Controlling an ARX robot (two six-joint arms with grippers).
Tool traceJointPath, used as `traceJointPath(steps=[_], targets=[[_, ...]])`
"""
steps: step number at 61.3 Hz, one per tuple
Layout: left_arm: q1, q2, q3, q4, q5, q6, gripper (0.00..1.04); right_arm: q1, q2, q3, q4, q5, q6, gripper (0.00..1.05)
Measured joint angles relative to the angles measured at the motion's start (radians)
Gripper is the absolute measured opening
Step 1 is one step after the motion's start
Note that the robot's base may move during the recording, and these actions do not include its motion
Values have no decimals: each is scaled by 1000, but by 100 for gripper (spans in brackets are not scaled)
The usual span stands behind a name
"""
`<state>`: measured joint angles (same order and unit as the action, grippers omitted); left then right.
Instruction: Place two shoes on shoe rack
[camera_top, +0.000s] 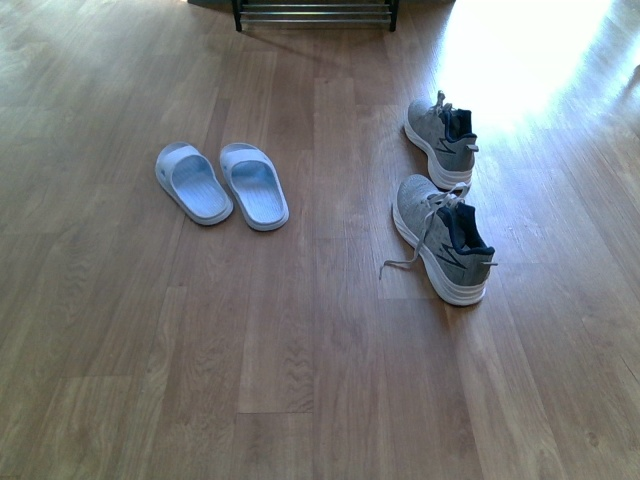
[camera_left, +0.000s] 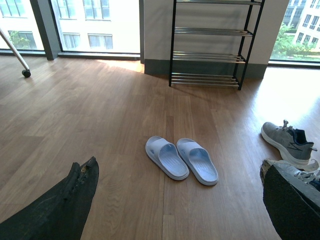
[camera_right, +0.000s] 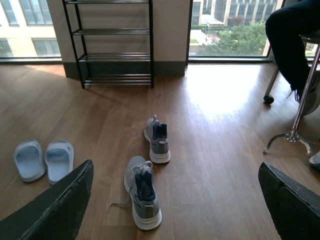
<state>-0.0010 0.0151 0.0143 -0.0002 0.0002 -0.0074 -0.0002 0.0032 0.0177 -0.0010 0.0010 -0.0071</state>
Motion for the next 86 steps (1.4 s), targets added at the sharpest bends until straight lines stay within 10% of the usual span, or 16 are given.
traceJointPath(steps=[86], targets=[[0, 0, 0, 0, 0, 0, 95, 0, 0, 0, 0, 0, 0, 96]])
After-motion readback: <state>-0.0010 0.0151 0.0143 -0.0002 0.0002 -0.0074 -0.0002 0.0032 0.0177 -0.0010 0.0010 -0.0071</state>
